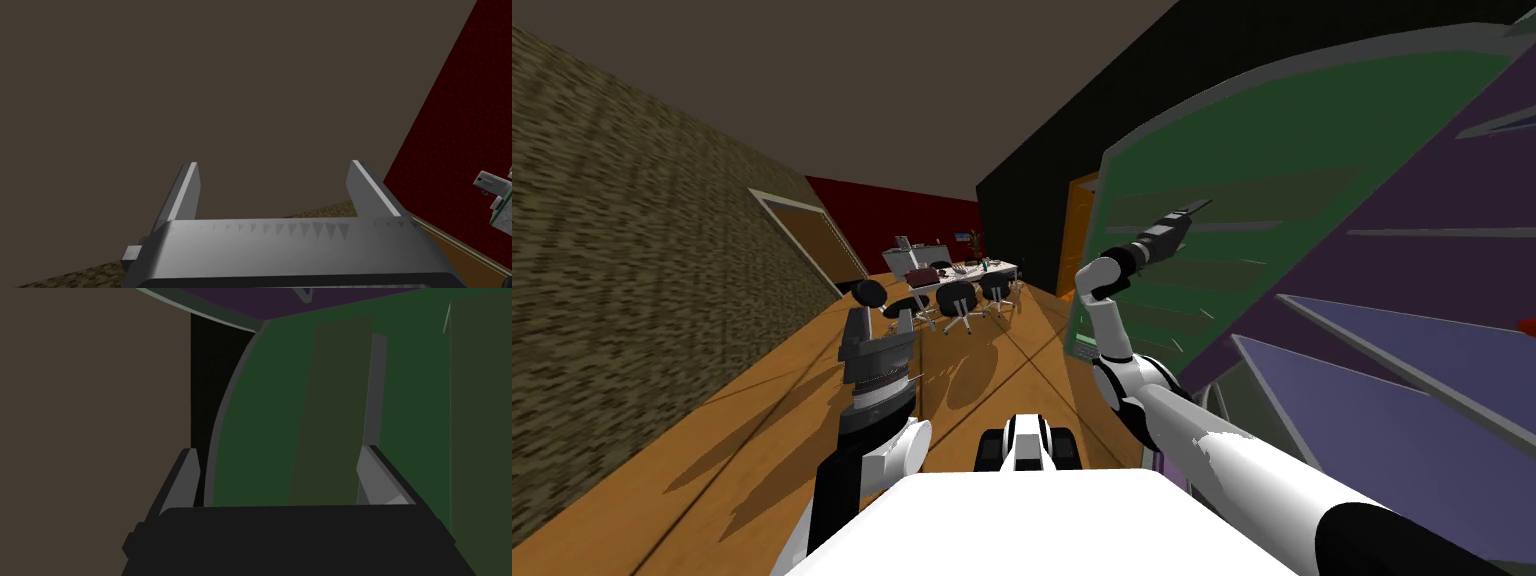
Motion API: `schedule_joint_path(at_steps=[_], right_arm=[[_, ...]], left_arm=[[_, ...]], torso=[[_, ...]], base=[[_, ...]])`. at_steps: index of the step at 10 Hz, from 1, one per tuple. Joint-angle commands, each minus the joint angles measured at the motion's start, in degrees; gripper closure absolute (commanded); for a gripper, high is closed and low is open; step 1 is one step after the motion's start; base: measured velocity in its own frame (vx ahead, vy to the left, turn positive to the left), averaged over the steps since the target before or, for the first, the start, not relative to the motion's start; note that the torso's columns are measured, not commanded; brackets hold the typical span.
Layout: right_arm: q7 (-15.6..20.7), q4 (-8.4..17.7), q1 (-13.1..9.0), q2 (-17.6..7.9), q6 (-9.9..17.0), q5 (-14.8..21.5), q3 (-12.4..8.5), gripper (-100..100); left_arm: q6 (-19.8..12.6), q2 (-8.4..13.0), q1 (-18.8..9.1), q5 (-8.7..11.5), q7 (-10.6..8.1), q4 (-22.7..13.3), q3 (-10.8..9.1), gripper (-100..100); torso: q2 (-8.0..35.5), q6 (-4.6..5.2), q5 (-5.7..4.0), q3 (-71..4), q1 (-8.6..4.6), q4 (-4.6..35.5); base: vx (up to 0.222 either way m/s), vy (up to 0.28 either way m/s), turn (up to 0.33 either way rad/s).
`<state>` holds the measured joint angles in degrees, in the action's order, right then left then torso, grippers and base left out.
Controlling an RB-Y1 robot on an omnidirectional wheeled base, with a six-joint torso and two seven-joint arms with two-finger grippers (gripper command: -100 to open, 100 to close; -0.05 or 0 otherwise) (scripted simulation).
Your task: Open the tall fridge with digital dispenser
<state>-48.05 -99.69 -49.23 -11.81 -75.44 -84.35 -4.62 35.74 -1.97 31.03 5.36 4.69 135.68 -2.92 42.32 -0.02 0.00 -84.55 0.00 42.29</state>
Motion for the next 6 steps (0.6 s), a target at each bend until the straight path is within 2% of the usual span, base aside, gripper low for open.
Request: schedule_joint_path(at_steps=[1,2,3,4,5,6], right_arm=[[4.1,-0.6,-2.7,0.2,-1.9,-0.9,-0.7,-100],[4.6,-0.6,-2.7,0.2,-1.9,-0.9,-0.7,-100],[6.9,-0.9,-4.2,0.4,-3.1,-1.4,-1.1,-100],[7.2,-0.9,-4.2,0.4,-3.1,-1.4,-1.1,-100],[9.5,-1.3,-5.5,0.6,-4.2,-1.8,-1.5,-100],[9.7,-1.3,-5.5,0.6,-4.2,-1.8,-1.5,-100]], left_arm=[[0.0,0.0,0.0,0.0,0.00,0.0,0.00,0],[0.0,0.0,0.0,0.0,0.00,0.0,0.00,0],[0.0,0.0,0.0,0.0,0.00,0.0,0.00,0],[0.0,0.0,0.0,0.0,0.00,0.0,0.00,0],[0.0,0.0,0.0,0.0,0.00,0.0,0.00,0],[0.0,0.0,0.0,0.0,0.00,0.0,0.00,0]], torso=[[0.0,0.05,-0.01,0.0,-0.01,0.0],[0.0,0.00,-0.01,0.0,-0.03,0.0],[-0.1,0.05,-0.01,0.0,0.01,0.0],[0.0,0.01,-0.01,0.0,-0.03,0.0],[0.0,0.03,0.00,0.0,0.02,0.0],[0.0,0.00,0.01,0.0,0.04,0.0]], base=[[-0.055,-0.071,0.177],[-0.043,-0.058,0.091],[-0.059,-0.070,0.117],[-0.057,-0.059,0.098],[-0.072,-0.054,0.189],[-0.055,-0.049,0.082]])
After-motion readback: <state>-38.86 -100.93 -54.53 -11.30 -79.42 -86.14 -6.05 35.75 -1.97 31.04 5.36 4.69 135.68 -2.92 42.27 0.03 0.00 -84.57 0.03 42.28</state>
